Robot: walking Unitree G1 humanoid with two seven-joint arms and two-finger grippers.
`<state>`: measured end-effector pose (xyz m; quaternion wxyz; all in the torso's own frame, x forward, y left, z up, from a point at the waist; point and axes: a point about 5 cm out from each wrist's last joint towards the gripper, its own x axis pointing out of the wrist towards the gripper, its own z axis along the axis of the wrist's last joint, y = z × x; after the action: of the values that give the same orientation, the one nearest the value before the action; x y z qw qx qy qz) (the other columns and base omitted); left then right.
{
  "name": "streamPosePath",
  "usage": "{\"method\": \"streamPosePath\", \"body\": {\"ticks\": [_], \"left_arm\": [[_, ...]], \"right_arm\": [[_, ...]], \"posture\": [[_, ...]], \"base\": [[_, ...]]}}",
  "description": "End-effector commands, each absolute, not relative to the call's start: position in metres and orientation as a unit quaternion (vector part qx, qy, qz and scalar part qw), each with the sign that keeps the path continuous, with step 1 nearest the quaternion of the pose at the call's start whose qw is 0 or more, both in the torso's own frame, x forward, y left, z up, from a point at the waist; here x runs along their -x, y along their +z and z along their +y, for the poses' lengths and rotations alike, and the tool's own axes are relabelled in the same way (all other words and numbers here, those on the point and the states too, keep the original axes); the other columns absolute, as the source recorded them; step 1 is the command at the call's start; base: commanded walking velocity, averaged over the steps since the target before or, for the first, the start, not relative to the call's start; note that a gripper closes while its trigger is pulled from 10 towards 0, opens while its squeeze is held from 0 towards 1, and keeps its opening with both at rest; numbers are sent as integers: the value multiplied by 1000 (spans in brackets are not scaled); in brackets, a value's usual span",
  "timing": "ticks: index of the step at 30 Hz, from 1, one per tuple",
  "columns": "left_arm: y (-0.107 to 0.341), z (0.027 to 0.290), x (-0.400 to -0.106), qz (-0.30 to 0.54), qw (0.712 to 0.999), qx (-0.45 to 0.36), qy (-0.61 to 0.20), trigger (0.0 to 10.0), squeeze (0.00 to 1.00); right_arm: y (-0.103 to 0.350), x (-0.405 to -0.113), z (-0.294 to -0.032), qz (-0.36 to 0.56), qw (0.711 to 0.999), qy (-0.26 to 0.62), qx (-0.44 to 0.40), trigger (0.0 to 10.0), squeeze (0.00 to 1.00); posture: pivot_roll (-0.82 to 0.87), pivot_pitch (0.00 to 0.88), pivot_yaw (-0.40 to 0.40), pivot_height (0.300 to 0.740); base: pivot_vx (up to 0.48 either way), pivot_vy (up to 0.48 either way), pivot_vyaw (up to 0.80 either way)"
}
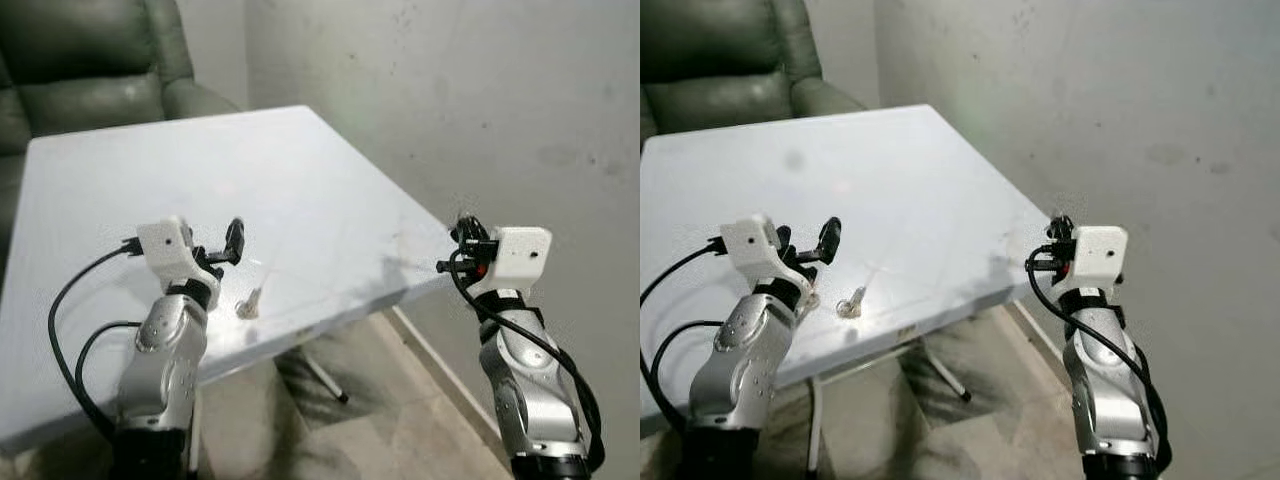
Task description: Hang keys on a hook
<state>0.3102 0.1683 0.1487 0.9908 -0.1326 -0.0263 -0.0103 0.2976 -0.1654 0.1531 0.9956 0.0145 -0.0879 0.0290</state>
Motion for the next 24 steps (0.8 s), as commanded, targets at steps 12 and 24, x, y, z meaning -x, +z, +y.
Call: {"method": "streamPosePath", "body": {"ticks": [12,24], "left_arm": [[149,166,-309,-18,988,150,-15,10000,0],[152,170,-312,-25,991,124,-31,10000,0]], "right_arm": [[156,-302,-164,-75,996,38,-26,10000,0],[158,-306,-163,-78,996,40,-22,10000,0]], "posture": [[-28,23,-78,740],[-29,0,-78,740]], "base": [[0,0,-559],[0,0,-717]]}}
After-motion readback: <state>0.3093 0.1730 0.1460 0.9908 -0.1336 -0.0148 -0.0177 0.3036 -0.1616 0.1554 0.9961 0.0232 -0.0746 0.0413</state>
